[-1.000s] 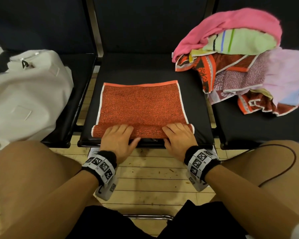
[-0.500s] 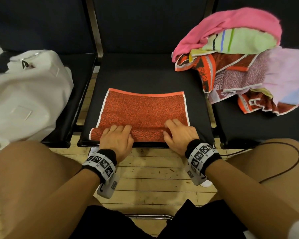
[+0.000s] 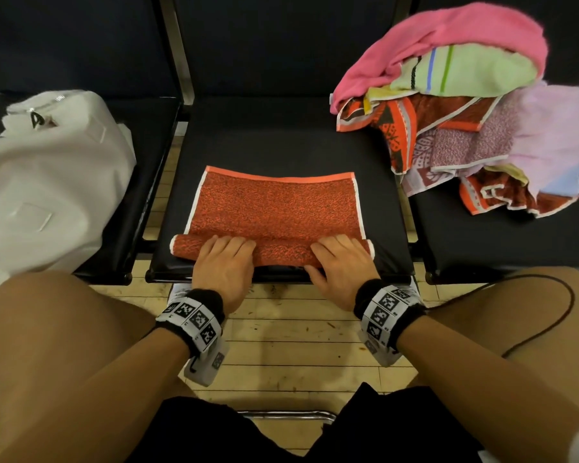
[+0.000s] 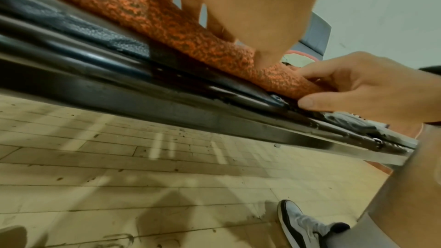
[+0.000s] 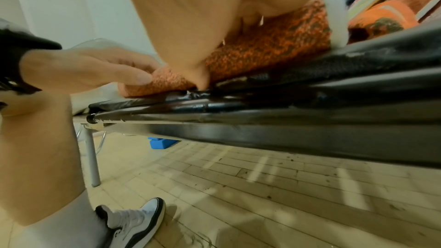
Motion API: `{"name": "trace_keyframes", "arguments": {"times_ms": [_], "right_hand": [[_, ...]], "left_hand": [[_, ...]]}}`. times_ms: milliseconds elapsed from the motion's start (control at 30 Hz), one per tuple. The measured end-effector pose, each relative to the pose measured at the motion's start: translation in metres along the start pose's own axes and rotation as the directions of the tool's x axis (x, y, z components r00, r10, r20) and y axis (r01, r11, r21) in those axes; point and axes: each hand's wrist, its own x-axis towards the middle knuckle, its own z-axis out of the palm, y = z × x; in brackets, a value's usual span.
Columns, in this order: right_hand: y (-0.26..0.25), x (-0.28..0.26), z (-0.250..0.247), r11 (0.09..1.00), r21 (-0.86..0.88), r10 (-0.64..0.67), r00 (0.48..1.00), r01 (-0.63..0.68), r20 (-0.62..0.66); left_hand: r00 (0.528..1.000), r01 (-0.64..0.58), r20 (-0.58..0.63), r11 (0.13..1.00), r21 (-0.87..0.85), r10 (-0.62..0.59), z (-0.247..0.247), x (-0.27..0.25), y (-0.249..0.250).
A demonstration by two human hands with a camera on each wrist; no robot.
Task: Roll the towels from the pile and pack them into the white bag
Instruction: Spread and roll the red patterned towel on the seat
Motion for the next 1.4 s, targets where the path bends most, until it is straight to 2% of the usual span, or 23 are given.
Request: {"name": "trace_keyframes", "arguments": {"times_ms": [133, 300, 433, 500, 567, 667, 733, 800, 967, 1167, 1300, 1400], "right_hand": [[0.004, 0.001, 0.007, 0.999, 0.038, -0.002, 1.0, 0.001, 0.02], [0.007, 0.01, 0.002, 0.998, -0.04, 0.041, 0.997, -0.038, 0.065], [0.007, 0.015, 0.001, 0.997, 0.01, 0.072, 0.984, -0.075, 0.164], [0.009, 0.015, 0.0, 0.991, 0.093, 0.084, 0.992, -0.093, 0.097], [0.01, 0.014, -0.001, 0.987, 0.141, 0.082, 0.997, -0.08, -0.012], [0.011, 0.01, 0.006, 0.998, 0.065, 0.011, 0.99, -0.002, -0.143], [0.01, 0.007, 0.012, 0.999, 0.005, -0.042, 0.986, 0.044, -0.16], [0.008, 0.004, 0.012, 0.999, -0.012, -0.047, 0.989, 0.046, -0.139], [0.004, -0.001, 0.01, 0.999, 0.012, 0.036, 0.999, -0.036, -0.02], [0.01, 0.003, 0.01, 0.998, 0.033, 0.049, 0.999, -0.048, -0.019], [0.01, 0.012, 0.001, 0.999, -0.023, 0.051, 0.994, -0.049, 0.097], [0.01, 0.018, -0.006, 0.997, -0.001, 0.074, 0.978, -0.075, 0.195]], "left_hand": [[0.995, -0.002, 0.102, 0.999, 0.032, -0.001, 0.005, -0.001, 0.001], [0.995, 0.059, 0.075, 0.998, 0.009, -0.06, 0.0, 0.009, -0.004], [0.993, 0.072, 0.097, 0.997, 0.018, -0.073, -0.004, 0.01, -0.004], [0.993, 0.082, 0.083, 0.996, 0.032, -0.084, -0.003, 0.01, -0.006], [0.996, 0.092, 0.006, 0.995, 0.04, -0.092, -0.002, 0.01, -0.007], [0.994, 0.062, -0.094, 0.997, 0.042, -0.058, 0.002, 0.008, -0.006], [0.993, 0.013, -0.114, 0.999, 0.048, -0.007, 0.004, 0.007, -0.005], [0.995, 0.007, -0.095, 0.999, 0.044, -0.003, 0.003, 0.006, -0.005], [0.999, 0.008, 0.04, 0.998, 0.055, -0.01, 0.007, -0.004, 0.004], [0.993, 0.001, 0.117, 0.998, 0.07, -0.009, 0.003, 0.006, -0.004], [0.981, 0.003, 0.193, 0.998, 0.058, -0.014, -0.006, 0.011, -0.008], [0.978, 0.027, 0.205, 0.999, 0.028, -0.032, -0.008, 0.008, -0.008]]}}
